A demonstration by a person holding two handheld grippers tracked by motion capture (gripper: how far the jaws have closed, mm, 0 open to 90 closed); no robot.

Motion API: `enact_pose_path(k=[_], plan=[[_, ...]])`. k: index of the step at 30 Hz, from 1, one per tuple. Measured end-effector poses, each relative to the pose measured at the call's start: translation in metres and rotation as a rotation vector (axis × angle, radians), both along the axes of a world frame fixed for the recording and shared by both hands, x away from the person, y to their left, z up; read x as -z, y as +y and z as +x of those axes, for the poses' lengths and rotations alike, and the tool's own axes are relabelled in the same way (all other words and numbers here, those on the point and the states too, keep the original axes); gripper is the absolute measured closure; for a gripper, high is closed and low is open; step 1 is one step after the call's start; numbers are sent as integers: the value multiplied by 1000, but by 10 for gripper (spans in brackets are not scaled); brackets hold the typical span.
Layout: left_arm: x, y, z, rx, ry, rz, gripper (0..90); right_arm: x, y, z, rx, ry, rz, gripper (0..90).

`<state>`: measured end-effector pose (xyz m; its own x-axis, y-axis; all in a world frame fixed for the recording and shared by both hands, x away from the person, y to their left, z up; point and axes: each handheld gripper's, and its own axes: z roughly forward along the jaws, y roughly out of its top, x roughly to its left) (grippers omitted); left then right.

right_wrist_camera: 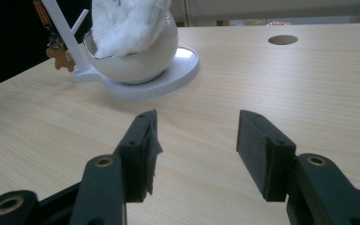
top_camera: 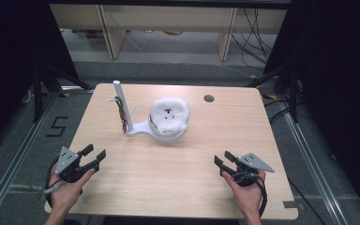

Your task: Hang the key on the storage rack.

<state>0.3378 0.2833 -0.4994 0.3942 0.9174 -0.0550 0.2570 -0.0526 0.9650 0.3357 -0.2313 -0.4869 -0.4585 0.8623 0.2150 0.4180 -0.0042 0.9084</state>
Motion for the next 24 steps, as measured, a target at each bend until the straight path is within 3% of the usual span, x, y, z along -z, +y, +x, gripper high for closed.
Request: enact_pose_path(k=[2,4,7,11,13,15,17,19,20,23,24], plan=[[4,-1,0,-3,3,-10,411,1,-2,2,-11,-16,-15,492],[9,-1,0,2,13,-9,408,0,-2,0,-8,6,-18,491],[15,-3,1,7,4,-5,404,4,-2,3,-3,-23,-15,488],[21,-4,1,1,16,2,399,5,-4,1,1,3,-22,487],[25,-6,1,8,16,-1,398,9,-4,2,-12,-13,-10,487],[25,-6,0,10,13,11,395,10,-2,-1,10,14,-4,485],[25,-7,0,8,12,16,395,12,-3,0,-6,1,-5,485],[24,-8,-1,8,11,25,394,12,0,-3,7,37,33,484],[24,-8,-1,7,12,25,394,12,0,-4,11,43,23,484],[24,-8,-1,1,12,18,393,15,-3,-2,-2,15,-16,482],[24,-7,-1,-1,18,19,391,16,-2,-1,-1,7,-4,482]])
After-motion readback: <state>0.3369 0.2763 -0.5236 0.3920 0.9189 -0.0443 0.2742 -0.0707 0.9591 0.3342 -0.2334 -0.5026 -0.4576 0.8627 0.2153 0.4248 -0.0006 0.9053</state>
